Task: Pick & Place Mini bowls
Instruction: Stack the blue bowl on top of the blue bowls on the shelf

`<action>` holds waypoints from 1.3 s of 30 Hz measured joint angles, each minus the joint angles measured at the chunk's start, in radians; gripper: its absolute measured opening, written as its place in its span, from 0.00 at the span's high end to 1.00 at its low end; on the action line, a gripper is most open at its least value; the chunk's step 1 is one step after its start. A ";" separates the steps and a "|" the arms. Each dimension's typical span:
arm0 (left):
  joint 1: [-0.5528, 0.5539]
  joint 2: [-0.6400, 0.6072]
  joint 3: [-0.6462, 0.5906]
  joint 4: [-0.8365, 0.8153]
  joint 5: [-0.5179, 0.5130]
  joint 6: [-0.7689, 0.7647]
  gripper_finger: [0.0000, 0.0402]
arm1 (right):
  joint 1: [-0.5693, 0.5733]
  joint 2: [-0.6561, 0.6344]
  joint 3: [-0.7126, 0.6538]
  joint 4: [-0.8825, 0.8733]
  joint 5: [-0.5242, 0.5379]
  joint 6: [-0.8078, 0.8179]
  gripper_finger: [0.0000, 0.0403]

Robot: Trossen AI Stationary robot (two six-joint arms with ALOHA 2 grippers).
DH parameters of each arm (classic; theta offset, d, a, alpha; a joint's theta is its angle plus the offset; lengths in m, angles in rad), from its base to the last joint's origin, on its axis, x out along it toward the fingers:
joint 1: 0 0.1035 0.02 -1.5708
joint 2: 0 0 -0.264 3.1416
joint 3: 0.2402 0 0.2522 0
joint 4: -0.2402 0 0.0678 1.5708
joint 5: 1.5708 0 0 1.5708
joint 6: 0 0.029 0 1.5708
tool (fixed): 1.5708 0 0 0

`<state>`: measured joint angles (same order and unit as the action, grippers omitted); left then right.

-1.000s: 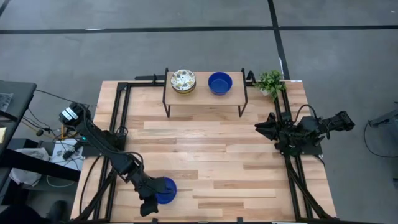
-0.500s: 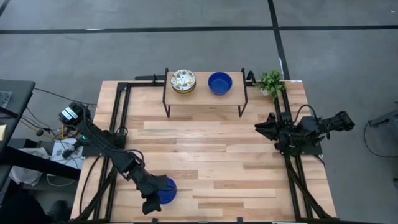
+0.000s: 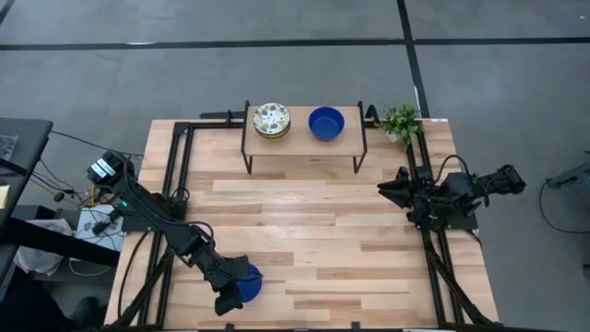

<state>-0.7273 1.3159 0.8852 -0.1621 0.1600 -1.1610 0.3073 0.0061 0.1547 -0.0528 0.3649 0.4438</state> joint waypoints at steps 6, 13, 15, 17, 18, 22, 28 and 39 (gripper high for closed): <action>0.000 0.000 0.000 -0.005 0.001 -0.021 0.60 | 0.000 0.000 0.000 0.000 0.000 0.000 0.75; -0.022 0.000 0.000 -0.006 0.001 -0.084 0.60 | 0.000 0.000 0.000 0.000 0.000 -0.007 0.75; -0.037 0.000 0.009 -0.010 -0.003 -0.109 0.60 | 0.000 0.000 0.000 0.000 0.000 -0.007 0.75; -0.055 0.003 0.030 -0.005 -0.024 -0.134 0.60 | 0.000 0.000 0.000 0.000 0.000 -0.008 0.75; -0.064 0.007 0.041 -0.002 -0.032 -0.144 0.60 | 0.000 0.000 0.000 0.000 0.000 -0.008 0.75; -0.088 0.043 0.085 -0.006 -0.056 -0.157 0.60 | 0.000 0.000 0.000 0.000 0.000 -0.010 0.75; -0.098 0.122 0.128 -0.017 -0.078 -0.164 0.60 | 0.000 0.000 0.000 0.000 0.000 -0.010 0.75; -0.103 0.145 0.130 -0.216 -0.038 -0.107 0.60 | 0.000 0.000 0.000 0.000 0.000 -0.033 0.75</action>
<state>-0.8299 1.4605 1.0152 -0.3783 0.1221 -1.2679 0.3073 0.0063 0.1547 -0.0527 0.3649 0.4104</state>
